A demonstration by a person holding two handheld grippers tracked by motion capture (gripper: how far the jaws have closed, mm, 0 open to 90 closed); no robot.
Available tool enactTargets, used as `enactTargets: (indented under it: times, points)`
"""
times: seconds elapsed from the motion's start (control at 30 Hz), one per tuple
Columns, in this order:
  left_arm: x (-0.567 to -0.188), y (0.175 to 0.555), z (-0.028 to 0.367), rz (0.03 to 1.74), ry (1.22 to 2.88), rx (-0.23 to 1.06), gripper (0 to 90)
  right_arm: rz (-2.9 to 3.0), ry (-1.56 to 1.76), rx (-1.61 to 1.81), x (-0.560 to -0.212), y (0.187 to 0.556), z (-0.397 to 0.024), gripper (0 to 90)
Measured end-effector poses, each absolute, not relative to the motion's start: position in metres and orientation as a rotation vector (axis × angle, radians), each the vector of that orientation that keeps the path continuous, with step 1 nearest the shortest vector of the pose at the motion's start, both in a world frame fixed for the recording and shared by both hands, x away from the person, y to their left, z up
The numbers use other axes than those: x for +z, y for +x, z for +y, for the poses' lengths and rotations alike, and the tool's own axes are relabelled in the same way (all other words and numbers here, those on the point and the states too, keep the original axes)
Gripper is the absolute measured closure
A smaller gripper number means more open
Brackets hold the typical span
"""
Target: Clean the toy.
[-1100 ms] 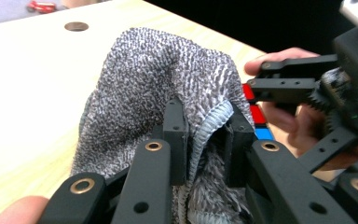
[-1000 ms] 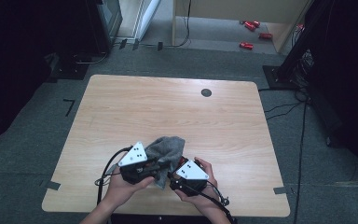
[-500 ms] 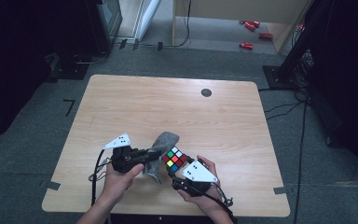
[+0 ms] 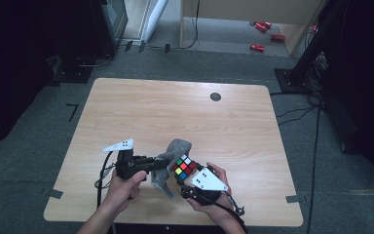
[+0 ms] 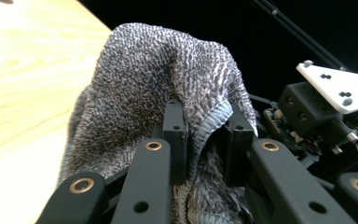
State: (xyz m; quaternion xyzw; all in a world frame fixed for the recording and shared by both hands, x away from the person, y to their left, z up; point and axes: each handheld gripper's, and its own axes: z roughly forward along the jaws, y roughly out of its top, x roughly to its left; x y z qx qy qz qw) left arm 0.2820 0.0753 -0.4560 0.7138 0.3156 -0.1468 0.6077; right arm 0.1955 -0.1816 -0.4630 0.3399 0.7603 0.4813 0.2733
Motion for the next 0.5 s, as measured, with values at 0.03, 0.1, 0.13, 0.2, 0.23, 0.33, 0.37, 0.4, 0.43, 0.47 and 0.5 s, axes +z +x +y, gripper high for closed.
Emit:
enactTargets:
  times: [0.03, 0.1, 0.13, 0.2, 0.23, 0.33, 0.37, 0.4, 0.43, 0.47, 0.5]
  points:
    - [-0.457, 0.282, 0.074, 0.732, 1.669, -0.335, 77.0, 2.040, 0.922, 1.329, -0.461, 0.195, -0.183, 34.7]
    - [-0.460, 0.281, 0.073, 0.732, 1.662, -0.357, 77.0, 2.025, 0.909, 1.360, -0.457, 0.194, -0.185, 34.7]
    - [-0.459, 0.281, 0.072, 0.732, 1.659, -0.361, 77.0, 2.024, 0.903, 1.353, -0.456, 0.193, -0.186, 34.7]
    - [-0.456, 0.281, 0.074, 0.709, 1.617, -0.396, 76.9, 2.034, 0.908, 1.365, -0.457, 0.194, -0.187, 34.7]
    - [-0.454, 0.281, 0.075, 0.693, 1.581, -0.420, 76.9, 2.044, 0.907, 1.362, -0.458, 0.194, -0.187, 34.7]
    - [-0.450, 0.281, 0.076, 0.681, 1.568, -0.421, 76.6, 2.065, 0.887, 1.330, -0.462, 0.193, -0.183, 34.7]
    - [-0.452, 0.282, 0.076, 0.689, 1.581, -0.407, 76.6, 2.064, 0.880, 1.332, -0.461, 0.193, -0.182, 34.7]
    - [-0.456, 0.283, 0.076, 0.706, 1.588, -0.406, 76.6, 2.061, 0.877, 1.330, -0.460, 0.192, -0.181, 34.7]
    - [-0.458, 0.284, 0.075, 0.718, 1.603, -0.405, 76.7, 2.057, 0.868, 1.331, -0.459, 0.192, -0.182, 34.7]
    - [-0.462, 0.284, 0.074, 0.732, 1.637, -0.394, 76.7, 2.052, 0.870, 1.340, -0.458, 0.192, -0.182, 34.7]
    - [-0.464, 0.284, 0.073, 0.739, 1.642, -0.395, 76.7, 2.043, 0.874, 1.356, -0.457, 0.191, -0.184, 34.8]
